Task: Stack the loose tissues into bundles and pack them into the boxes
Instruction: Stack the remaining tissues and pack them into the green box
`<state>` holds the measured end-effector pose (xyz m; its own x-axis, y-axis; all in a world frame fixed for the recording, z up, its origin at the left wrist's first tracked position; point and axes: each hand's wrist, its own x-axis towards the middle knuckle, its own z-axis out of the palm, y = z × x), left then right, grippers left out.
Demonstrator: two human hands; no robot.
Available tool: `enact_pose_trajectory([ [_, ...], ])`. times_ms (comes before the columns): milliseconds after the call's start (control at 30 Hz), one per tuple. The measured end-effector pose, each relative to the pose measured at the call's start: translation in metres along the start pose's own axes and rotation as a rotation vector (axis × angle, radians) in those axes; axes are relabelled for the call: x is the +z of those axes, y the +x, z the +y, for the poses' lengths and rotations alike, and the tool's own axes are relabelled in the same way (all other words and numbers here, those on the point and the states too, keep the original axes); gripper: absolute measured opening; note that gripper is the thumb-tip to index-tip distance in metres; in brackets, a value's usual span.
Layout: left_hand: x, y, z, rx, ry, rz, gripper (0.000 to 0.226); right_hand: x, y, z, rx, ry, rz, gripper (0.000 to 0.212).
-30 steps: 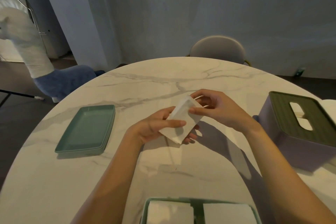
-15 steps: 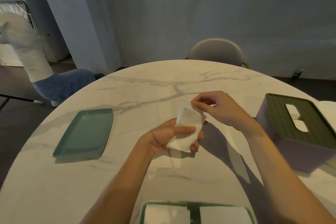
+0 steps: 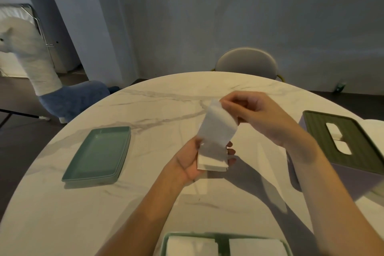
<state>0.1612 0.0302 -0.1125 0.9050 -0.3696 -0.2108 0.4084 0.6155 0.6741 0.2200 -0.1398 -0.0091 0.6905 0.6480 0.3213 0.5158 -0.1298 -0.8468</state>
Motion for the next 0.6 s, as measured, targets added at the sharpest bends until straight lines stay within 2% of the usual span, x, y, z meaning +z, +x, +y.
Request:
enact_pose_trajectory([
  [67,0.001,0.003,0.0,0.068,-0.053,-0.04,0.04,0.008,0.002,0.007,0.102,-0.08,-0.08,0.012],
  [167,-0.002,0.004,0.0,0.047,-0.073,-0.083,0.072,0.018,0.006,0.02,0.18,-0.285,-0.061,0.007],
  [233,-0.004,0.003,0.0,0.038,-0.068,-0.095,0.082,0.021,0.008,0.028,0.151,-0.317,-0.018,0.007],
  [300,-0.003,0.001,-0.002,0.034,-0.023,-0.116,0.077,0.022,0.008,0.035,0.115,-0.314,0.036,0.01],
  [433,-0.002,0.002,-0.005,0.06,0.118,-0.051,0.058,0.024,0.01,0.047,0.143,-0.352,0.087,0.019],
  [600,0.003,-0.001,-0.003,0.12,0.199,0.001,0.056,0.018,0.009,0.053,0.22,-0.409,-0.019,0.028],
])
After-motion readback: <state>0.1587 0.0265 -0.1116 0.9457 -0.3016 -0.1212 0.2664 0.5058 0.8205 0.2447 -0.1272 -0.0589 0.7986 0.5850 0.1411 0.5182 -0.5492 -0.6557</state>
